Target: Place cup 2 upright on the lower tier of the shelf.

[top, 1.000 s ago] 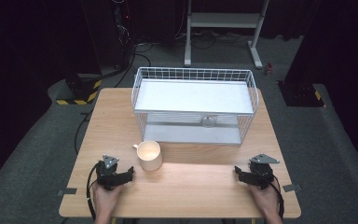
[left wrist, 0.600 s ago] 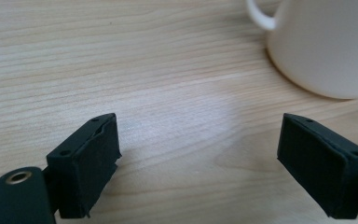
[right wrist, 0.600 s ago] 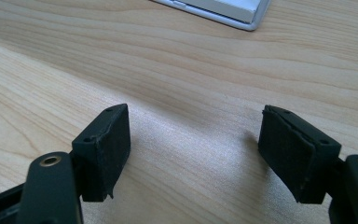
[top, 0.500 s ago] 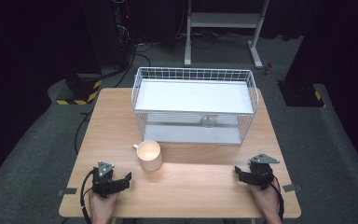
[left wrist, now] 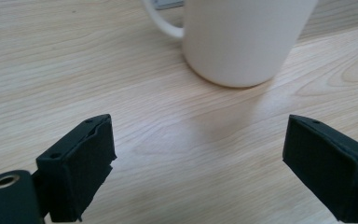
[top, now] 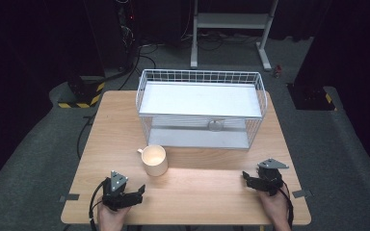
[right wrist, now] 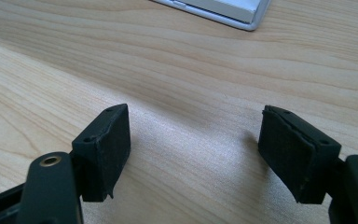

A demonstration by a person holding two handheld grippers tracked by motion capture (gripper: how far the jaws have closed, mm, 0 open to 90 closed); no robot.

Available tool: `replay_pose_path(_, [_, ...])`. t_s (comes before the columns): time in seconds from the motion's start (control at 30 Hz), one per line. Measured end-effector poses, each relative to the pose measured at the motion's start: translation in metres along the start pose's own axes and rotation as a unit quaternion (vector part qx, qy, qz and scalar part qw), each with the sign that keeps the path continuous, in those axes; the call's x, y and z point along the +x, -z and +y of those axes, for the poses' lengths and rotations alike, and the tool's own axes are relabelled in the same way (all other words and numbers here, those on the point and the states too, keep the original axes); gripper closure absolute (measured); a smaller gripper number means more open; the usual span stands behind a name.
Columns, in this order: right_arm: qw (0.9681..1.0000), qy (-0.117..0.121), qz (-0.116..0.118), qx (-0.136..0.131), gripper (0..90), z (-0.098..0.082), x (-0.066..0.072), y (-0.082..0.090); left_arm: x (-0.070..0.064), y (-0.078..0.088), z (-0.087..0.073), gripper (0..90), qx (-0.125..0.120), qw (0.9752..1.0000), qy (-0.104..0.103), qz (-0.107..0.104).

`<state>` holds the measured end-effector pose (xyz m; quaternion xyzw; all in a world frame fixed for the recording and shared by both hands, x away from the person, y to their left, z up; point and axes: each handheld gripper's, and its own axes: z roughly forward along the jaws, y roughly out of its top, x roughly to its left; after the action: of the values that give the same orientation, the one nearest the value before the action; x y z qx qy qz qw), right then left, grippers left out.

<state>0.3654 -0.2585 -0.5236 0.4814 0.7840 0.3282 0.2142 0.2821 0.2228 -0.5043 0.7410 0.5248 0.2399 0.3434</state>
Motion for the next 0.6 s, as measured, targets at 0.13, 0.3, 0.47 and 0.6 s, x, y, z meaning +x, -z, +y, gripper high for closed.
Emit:
replay_pose_path(0.13, [1.0, -0.002, 0.0, 0.0, 25.1, 0.0, 0.0, 0.0, -0.009, -0.007, 0.006, 8.2, 0.005, 0.9999, -0.013, -0.003])
replay_pose_path(0.3, [1.0, -0.002, 0.0, 0.0, 25.1, 0.0, 0.0, 0.0, -0.016, -0.014, 0.012, 6.7, 0.007, 0.9998, -0.017, -0.009])
replay_pose_path(0.47, [1.0, -0.002, 0.0, 0.001, 25.1, 0.0, 0.0, 0.0, -0.019, -0.023, 0.021, 4.2, 0.016, 0.9997, -0.017, -0.012])
replay_pose_path(0.6, [1.0, -0.002, 0.0, 0.0, 25.1, 0.0, 0.0, 0.0, -0.018, -0.029, 0.03, 2.8, 0.02, 0.9995, -0.017, -0.016])
